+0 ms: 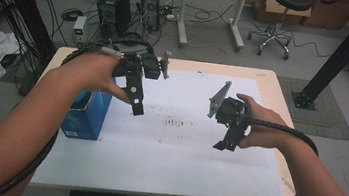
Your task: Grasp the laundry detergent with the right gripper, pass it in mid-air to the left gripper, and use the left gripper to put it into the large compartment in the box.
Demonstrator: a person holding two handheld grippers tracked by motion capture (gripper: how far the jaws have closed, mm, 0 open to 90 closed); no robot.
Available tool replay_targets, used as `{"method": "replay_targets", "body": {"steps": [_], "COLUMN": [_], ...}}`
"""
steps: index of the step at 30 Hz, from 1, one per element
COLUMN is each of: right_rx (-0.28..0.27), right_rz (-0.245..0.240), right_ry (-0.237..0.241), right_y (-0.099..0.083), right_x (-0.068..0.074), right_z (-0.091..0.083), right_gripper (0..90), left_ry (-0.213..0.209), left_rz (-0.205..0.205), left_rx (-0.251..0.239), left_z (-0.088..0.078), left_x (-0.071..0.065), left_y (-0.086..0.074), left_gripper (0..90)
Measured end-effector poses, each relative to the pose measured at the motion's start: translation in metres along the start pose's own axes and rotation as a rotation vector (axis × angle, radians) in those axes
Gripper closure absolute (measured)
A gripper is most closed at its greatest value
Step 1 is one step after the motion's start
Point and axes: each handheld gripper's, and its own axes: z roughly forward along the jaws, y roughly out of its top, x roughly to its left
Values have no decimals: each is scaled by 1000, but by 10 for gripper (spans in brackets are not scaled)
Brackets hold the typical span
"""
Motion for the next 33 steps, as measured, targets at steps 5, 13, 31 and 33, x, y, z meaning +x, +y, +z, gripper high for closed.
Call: {"method": "replay_targets", "body": {"steps": [5, 13, 31, 33], "right_rx": [1, 3, 11, 10], "right_rz": [2, 5, 9, 8], "right_ry": [-8, -9, -1, -1], "right_y": [-3, -5, -1, -1], "right_x": [-1, -2, -5, -5], "right_z": [-6, -6, -1, -1], "right_gripper": [29, 30, 30, 29], "left_ry": [-8, -32, -49, -51], "left_rz": [123, 134, 149, 152], "left_rx": [-6, 7, 10, 5], "left_z": [9, 19, 27, 28], "left_x": [-11, -12, -9, -9], "left_y": [4, 8, 8, 8], "left_gripper": [1, 1, 1, 1]}}
